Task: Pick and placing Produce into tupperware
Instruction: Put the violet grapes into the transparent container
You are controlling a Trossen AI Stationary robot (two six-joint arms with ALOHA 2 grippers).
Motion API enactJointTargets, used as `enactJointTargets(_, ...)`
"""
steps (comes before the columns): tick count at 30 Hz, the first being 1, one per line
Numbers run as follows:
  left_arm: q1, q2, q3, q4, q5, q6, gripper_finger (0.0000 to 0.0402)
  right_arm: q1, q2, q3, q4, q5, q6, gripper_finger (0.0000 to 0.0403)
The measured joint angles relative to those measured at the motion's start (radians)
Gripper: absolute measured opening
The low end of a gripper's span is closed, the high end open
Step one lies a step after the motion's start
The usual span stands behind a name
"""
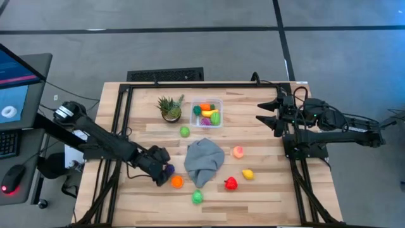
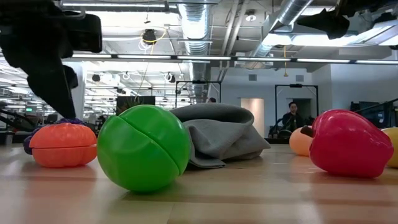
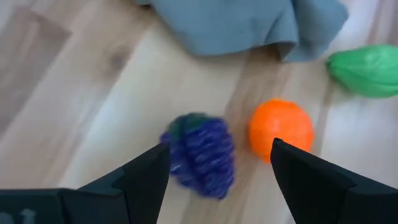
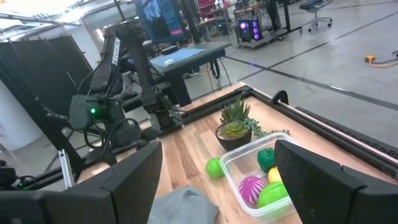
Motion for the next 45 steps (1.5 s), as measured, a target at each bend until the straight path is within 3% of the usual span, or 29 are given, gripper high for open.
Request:
enactJointTargets(14, 0.005, 0.034, 0.000, 0.034, -0.039, -0.010, 0.0265, 0.000, 0.000, 0.000, 0.000, 0.000, 0.002, 0.0333)
enactJointTargets(33, 0.009, 0.037, 0.000, -0.011, -0.009, 0.115, 0.0265, 0.000, 0.000, 0.000, 0.000, 0.025, 0.002, 0.0333)
enactJointTargets(45, 0.066, 0.037, 0.000, 0.013, 0.042, 0.248, 0.0275, 0.000, 0.000, 0.000, 0.000, 0.034, 0.008, 0.0333)
